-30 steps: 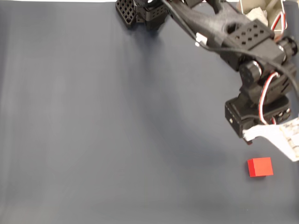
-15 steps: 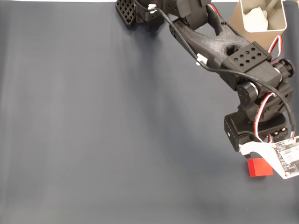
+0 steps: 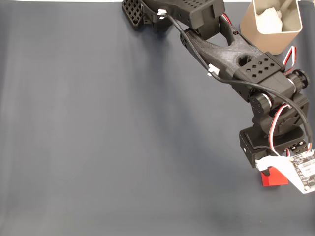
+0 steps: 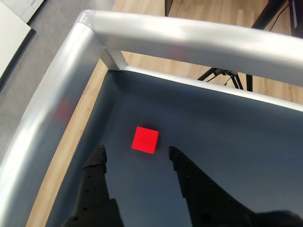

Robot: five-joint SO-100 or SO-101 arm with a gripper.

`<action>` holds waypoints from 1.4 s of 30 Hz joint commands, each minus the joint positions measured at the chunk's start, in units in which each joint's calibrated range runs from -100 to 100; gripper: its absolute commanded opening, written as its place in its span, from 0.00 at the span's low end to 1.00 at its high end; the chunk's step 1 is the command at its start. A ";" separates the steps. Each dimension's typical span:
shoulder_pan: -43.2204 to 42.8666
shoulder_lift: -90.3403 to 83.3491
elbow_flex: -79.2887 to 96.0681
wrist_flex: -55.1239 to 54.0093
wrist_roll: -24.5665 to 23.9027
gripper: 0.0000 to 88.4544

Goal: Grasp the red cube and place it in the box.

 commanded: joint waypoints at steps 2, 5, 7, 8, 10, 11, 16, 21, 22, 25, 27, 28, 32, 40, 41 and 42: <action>-0.27 -0.40 -3.09 -1.98 0.83 0.37; -0.06 0.55 -3.45 -3.04 0.93 0.37; -0.06 1.24 -3.73 -4.11 0.93 0.37; -0.06 1.76 -4.00 -4.35 0.93 0.38; -0.06 2.54 -4.00 -5.01 0.93 0.38; -0.06 2.98 -4.00 -5.25 0.93 0.38; -0.41 4.71 -3.91 -7.55 1.03 0.38; -0.27 6.96 -3.91 -9.84 1.71 0.38; -0.20 7.40 -3.91 -10.01 1.76 0.38; 0.01 8.78 -3.91 -10.66 1.71 0.38; 0.09 9.39 -3.91 -11.40 1.76 0.38; 0.09 9.65 -4.00 -11.73 1.90 0.38; 0.16 10.34 -4.00 -13.20 2.30 0.39; 0.01 10.43 -3.18 -12.55 1.76 0.39; 0.01 10.08 -2.63 -12.55 1.71 0.38; 0.01 9.82 -2.27 -12.55 1.61 0.38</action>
